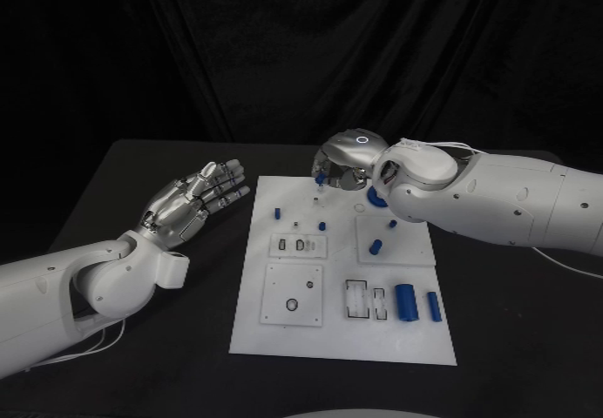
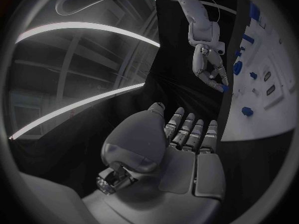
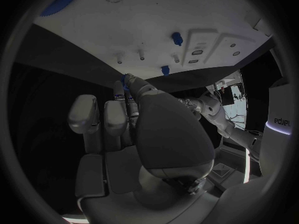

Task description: Assemble the parts on the task board

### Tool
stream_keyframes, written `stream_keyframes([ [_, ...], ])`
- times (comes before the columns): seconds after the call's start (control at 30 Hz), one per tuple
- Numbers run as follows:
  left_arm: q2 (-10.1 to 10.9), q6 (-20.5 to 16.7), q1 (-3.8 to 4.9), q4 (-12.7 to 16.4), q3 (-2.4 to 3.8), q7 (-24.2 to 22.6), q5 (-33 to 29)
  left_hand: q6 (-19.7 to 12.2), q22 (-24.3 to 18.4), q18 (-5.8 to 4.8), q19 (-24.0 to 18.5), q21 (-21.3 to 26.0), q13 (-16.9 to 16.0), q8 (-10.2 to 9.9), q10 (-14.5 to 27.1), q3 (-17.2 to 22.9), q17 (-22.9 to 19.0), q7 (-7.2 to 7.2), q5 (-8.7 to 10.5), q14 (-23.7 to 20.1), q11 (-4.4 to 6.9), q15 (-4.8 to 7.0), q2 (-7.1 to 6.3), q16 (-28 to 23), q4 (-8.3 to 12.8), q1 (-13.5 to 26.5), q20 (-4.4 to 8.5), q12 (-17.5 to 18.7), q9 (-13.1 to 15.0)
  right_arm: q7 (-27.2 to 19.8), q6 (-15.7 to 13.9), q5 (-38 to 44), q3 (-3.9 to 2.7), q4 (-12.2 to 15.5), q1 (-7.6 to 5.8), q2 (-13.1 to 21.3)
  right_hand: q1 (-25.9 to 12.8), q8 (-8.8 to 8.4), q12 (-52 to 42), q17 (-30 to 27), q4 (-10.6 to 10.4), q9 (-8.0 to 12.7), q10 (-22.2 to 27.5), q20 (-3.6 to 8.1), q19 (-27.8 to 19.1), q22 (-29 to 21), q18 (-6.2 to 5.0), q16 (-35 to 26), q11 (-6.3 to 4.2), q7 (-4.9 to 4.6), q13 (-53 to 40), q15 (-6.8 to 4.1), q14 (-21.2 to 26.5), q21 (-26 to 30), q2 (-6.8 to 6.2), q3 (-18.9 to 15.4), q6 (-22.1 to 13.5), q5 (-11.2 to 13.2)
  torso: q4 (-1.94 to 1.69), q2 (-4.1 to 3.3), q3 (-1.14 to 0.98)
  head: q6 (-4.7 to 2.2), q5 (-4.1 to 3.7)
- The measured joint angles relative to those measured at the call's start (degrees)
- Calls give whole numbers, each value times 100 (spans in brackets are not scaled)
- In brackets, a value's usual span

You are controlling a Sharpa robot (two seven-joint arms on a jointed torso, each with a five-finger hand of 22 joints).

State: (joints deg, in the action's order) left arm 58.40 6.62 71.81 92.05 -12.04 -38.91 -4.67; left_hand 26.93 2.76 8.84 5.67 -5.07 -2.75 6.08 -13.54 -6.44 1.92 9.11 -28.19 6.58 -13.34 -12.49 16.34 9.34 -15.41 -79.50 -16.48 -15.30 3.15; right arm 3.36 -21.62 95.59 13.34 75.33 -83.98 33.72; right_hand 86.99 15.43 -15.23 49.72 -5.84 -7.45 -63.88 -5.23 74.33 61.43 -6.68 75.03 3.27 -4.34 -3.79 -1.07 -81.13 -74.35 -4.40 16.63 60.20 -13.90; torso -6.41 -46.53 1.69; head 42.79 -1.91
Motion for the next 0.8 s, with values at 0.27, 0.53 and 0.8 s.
stream_keyframes([
  [0.27, 1, 0, 0, 19, 0, 0, -1, 0, -5, 0, 0, 0, 0, 0, 0, 0, 0, 0, 0, 0, 0, 0, 0, -2, 0, 0, 0, 0, 0, 16, 15, -31, 0, -195, 59, -84, 0, -59, 85, 8, 23, -1, 0, 0, 0, 8, -1, 0, 0, -42, 0, 16, -15, 0, 0, 23, -41, 1, -55, -7, 1, -30, -23],
  [0.53, -19, 2, 0, 10, -1, 0, -2, 0, -5, 0, 0, 0, 1, 0, 0, 15, 0, 0, 0, 0, 0, 0, 0, -3, -16, 0, 0, 0, 0, 35, 33, 11, 0, -299, 161, -143, 25, -68, 84, 36, 23, -5, 0, 0, 0, 23, 0, 0, 0, -43, 0, 16, -15, 0, -25, 23, -41, 2, -75, -13, 5, -33, -28],
  [0.8, -24, 5, 0, 3, -2, 0, -2, 0, -5, -92, 0, 0, 1, 0, 0, 31, -1, 0, 0, 0, 0, 0, 0, -3, 0, 0, 0, 0, -1, 44, 35, 56, -6, -386, 220, -162, 31, -97, 109, 50, 23, -140, 0, -20, 20, 37, 0, 0, 0, -45, -1, 15, -15, -21, -31, 22, -41, 24, -70, -13, 8, -13, 10],
])
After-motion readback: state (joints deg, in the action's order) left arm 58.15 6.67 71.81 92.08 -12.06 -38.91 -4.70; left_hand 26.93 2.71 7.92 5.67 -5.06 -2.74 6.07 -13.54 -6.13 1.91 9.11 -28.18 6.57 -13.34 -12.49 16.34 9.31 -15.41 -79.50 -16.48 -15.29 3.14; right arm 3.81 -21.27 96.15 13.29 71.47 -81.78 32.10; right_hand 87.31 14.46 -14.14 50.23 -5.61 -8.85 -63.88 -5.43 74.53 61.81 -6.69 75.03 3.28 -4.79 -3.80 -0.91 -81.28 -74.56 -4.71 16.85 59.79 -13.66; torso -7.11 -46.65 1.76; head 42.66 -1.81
